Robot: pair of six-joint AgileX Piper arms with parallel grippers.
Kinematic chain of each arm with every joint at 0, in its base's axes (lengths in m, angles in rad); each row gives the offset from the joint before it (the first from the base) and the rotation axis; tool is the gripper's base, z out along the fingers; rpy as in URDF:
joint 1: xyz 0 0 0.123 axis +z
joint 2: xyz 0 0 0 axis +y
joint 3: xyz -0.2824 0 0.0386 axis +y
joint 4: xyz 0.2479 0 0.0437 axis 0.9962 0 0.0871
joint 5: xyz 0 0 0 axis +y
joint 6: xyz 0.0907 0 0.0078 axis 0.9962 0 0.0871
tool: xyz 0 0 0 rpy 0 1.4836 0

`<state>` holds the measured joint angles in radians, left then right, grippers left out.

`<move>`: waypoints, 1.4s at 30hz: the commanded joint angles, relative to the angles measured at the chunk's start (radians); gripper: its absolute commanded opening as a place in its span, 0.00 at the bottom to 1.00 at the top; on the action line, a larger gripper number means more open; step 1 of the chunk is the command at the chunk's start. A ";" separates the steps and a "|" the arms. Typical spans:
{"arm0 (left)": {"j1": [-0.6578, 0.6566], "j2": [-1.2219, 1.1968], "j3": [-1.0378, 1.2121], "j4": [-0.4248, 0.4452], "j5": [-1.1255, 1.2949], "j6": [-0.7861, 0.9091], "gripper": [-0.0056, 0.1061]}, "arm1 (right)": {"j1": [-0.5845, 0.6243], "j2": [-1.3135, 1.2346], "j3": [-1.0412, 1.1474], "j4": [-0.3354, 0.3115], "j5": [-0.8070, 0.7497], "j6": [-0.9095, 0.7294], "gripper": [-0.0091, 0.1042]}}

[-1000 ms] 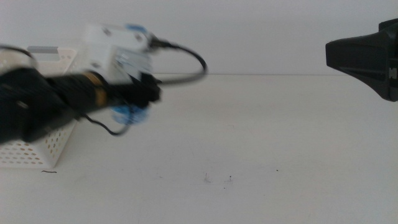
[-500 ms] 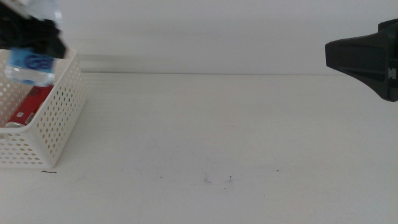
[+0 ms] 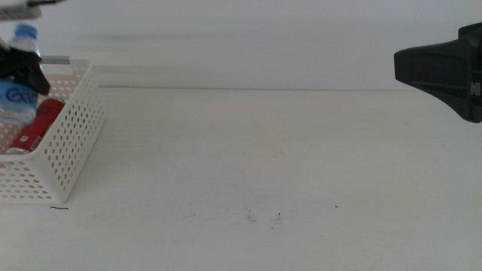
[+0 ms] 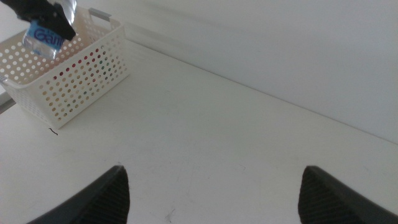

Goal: Use arms to grab the bottles and put them into the dustbin to the left of the table.

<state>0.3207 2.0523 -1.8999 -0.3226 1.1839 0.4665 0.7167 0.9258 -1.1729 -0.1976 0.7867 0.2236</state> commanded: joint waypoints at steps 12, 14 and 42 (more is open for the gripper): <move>0.003 0.051 -0.016 0.001 0.023 0.014 0.68 | -0.002 -0.003 -0.005 -0.006 -0.001 -0.002 0.84; 0.003 0.041 -0.017 0.001 0.037 0.005 0.82 | -0.002 -0.003 -0.005 -0.006 -0.001 -0.002 0.84; -0.418 -1.129 0.690 -0.096 -0.433 -0.106 0.89 | -0.002 -0.003 -0.005 -0.006 -0.001 -0.002 0.84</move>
<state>-0.0780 0.9876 -1.2499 -0.3950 0.7893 0.3439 0.7167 0.9258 -1.1729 -0.1976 0.7867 0.2236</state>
